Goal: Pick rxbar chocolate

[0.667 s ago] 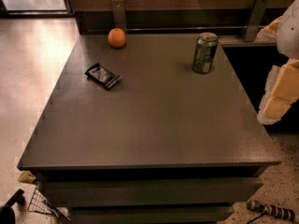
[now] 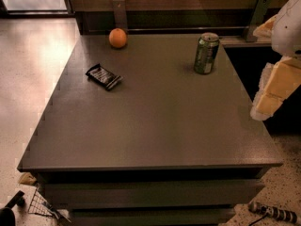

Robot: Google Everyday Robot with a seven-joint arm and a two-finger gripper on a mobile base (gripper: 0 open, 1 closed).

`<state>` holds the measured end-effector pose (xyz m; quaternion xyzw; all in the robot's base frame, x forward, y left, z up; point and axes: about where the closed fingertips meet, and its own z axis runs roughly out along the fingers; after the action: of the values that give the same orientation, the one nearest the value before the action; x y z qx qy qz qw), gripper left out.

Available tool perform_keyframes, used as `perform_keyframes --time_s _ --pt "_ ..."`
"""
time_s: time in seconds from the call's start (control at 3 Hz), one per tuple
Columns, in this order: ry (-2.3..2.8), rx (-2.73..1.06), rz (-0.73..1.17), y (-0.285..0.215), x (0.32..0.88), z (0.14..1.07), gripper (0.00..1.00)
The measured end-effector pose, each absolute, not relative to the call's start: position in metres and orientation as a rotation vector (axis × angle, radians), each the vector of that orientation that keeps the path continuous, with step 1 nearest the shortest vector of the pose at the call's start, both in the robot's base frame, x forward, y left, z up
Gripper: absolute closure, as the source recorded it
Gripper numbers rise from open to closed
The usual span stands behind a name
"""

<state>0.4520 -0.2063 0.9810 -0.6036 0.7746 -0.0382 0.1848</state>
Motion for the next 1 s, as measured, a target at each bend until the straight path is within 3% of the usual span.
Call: perform_keyframes --time_s 1.0 --pt "1.944 -1.380 0.146 -0.102 0.540 0.969 0.00"
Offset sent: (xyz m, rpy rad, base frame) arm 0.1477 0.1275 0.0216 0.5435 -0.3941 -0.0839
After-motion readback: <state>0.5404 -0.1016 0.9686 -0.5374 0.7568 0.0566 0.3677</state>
